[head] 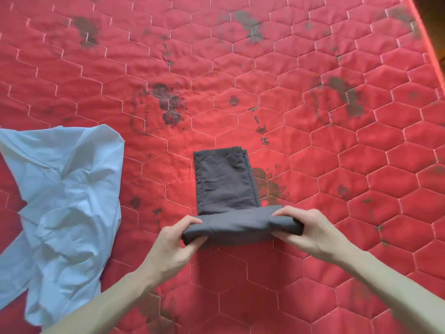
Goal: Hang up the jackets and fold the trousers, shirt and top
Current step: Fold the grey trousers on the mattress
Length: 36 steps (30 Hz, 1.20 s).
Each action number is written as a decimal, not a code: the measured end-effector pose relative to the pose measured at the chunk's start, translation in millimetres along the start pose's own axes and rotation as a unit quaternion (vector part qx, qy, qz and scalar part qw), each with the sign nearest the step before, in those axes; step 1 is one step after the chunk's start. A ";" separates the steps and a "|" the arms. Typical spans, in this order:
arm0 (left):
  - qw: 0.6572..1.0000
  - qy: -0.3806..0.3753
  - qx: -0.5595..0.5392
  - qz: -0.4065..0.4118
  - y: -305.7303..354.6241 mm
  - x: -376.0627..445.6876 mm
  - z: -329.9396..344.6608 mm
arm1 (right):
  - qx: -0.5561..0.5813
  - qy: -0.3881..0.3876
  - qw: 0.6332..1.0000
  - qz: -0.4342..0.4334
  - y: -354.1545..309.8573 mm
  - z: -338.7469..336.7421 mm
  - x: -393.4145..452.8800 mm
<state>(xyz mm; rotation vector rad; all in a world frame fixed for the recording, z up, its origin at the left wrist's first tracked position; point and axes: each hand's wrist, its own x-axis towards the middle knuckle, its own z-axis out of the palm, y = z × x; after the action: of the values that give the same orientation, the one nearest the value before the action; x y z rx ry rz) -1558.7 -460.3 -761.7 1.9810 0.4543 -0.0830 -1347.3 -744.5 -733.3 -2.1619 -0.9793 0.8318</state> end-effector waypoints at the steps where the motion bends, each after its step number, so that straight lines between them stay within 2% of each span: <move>1: 0.999 0.022 -0.022 -0.016 0.6 -1.4 0.1 | 0.050 0.023 0.998 0.012 -1.5 0.3 -1.2; 7: 0.971 0.133 -0.152 -0.125 0.1 9.2 12.8 | 0.182 0.127 0.971 0.091 -0.5 21.4 27.3; 14: 0.957 0.186 -0.138 -0.175 -21.7 44.3 37.9 | 0.227 0.210 0.944 0.111 9.6 57.9 84.7; 18: 0.954 0.220 -0.102 -0.177 -34.2 63.2 44.1 | 0.182 0.219 0.946 0.156 20.7 71.9 105.8; 20: 0.951 0.232 -0.043 -0.198 -38.4 70.8 46.6 | 0.061 0.209 0.958 0.185 25.6 78.9 114.7; 22: 0.938 0.244 -0.002 -0.247 -36.6 76.2 50.2 | -0.056 0.185 0.955 0.223 24.2 85.2 118.4; 24: 0.917 0.255 0.010 -0.306 -28.1 78.6 54.3 | -0.085 0.197 0.942 0.259 17.4 91.7 114.3; 29: 0.884 0.239 -0.014 -0.401 -13.5 75.7 64.9 | -0.103 0.307 0.907 0.270 -8.1 113.0 84.8; 32: 0.883 0.215 0.008 -0.416 -15.0 74.2 63.9 | -0.030 0.291 0.894 0.340 -20.9 128.2 77.7; 36: 0.894 0.203 -0.042 -0.397 -25.6 79.8 53.0 | 0.052 0.274 0.898 0.341 -19.7 129.4 79.9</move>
<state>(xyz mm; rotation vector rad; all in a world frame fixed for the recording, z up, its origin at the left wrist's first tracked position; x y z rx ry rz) -1486.3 -475.4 -827.7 1.6066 1.4987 -0.1575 -1409.4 -635.0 -820.9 -2.4535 0.1250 0.4814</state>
